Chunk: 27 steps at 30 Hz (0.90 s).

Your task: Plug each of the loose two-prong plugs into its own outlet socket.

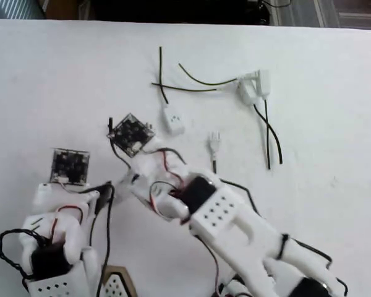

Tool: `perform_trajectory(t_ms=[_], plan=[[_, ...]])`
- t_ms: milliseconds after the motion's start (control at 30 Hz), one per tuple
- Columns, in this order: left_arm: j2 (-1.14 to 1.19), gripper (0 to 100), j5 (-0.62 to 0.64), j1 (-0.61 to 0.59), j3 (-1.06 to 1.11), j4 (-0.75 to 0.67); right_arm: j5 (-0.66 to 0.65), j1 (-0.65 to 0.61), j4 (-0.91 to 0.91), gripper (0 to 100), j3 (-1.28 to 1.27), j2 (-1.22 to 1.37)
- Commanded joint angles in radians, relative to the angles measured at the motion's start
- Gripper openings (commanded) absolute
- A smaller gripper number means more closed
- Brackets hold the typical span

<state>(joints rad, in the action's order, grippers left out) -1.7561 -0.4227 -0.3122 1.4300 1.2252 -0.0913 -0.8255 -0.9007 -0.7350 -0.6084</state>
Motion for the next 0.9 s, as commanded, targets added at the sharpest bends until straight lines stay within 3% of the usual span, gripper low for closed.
perform_trajectory(t_ms=[0, 167, 400, 600, 867], plan=[[-0.005, 35, -0.095, 0.058, -0.064, 0.046, 0.002, 0.087, -0.028, 12.3, -0.028, -0.142], [0.097, 36, -0.19, 0.067, -0.101, 0.043, 0.06, 0.232, 0.01, 10.6, -0.147, -0.208], [0.636, 36, -0.296, 0.073, -0.382, 0.041, 0.189, 0.378, 0.246, 10.5, -0.313, -0.209], [1.013, 35, -0.315, 0.194, -0.489, -0.064, 0.193, 0.481, 0.357, 10.5, -0.379, -0.209], [1.264, 35, -0.29, 0.269, -0.493, -0.258, 0.193, 0.518, 0.377, 10.5, -0.407, -0.209]])
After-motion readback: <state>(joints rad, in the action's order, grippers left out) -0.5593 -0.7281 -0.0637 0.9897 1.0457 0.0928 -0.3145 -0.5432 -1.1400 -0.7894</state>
